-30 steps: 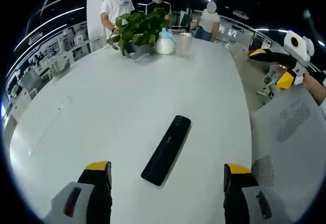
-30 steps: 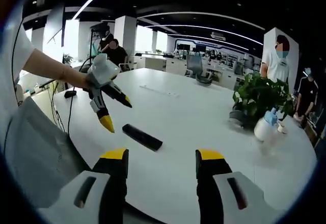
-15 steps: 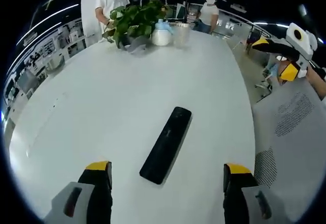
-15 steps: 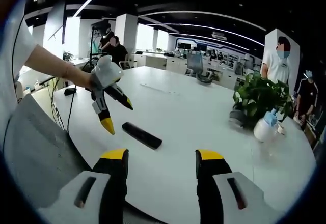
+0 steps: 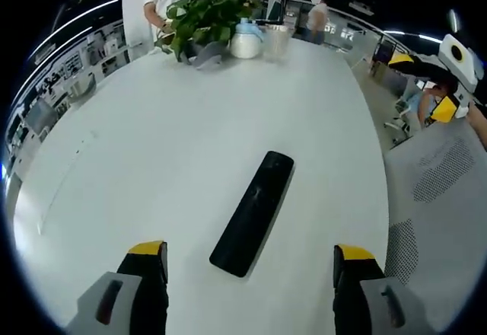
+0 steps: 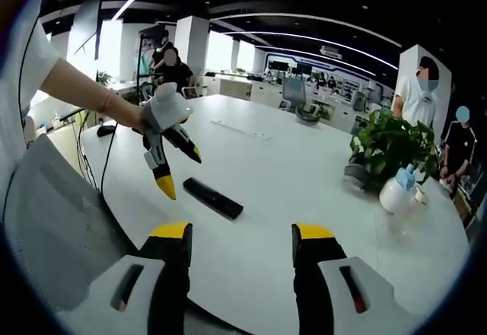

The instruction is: Press the specified remote control buttons in sequence, fully releasing each button before pressing the next.

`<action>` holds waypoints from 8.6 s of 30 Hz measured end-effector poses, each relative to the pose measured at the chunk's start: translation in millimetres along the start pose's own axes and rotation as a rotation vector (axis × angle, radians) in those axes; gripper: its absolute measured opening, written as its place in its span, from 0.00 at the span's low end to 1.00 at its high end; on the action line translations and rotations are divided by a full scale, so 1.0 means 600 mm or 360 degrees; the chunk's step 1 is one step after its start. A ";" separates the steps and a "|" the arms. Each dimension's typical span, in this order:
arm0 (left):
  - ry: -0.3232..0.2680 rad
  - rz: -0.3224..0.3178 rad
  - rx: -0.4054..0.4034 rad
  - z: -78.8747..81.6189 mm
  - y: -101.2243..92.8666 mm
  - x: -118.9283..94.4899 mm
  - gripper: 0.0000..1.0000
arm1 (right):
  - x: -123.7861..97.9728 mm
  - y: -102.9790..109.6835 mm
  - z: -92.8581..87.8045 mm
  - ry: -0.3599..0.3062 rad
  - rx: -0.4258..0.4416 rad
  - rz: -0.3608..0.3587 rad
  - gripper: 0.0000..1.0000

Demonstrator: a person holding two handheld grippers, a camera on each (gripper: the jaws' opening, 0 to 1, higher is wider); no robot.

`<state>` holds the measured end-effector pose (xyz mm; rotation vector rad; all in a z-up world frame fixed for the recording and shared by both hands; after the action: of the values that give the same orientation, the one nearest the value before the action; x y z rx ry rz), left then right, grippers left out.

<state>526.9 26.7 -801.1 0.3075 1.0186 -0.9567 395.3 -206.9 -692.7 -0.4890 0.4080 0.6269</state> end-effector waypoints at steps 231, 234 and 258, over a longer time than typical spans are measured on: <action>0.0164 -0.0222 0.0438 -0.049 -0.069 0.029 0.24 | 0.022 0.045 -0.015 0.0298 -0.0548 0.0163 0.46; 0.0155 -0.0227 0.0431 -0.052 -0.072 0.028 0.24 | 0.023 0.045 -0.016 0.0306 -0.0557 0.0165 0.45; 0.0146 -0.0253 0.0462 -0.076 -0.101 0.021 0.24 | 0.024 0.050 -0.018 0.0332 -0.0586 0.0185 0.45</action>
<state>454.7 13.5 -823.4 0.5209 0.9979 -1.2472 384.4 -185.2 -718.1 -0.8912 0.5238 0.7711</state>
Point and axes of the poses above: the point that each gripper's makers call its tool centre point, and the gripper's own axes: x roughly forward along the fingers, y roughly to its left, z roughly out of its top, the point moved 6 cm from there along -x, roughly backward along the fingers, and after that the axes turned 12 degrees about -x, right-handed, at the moved point
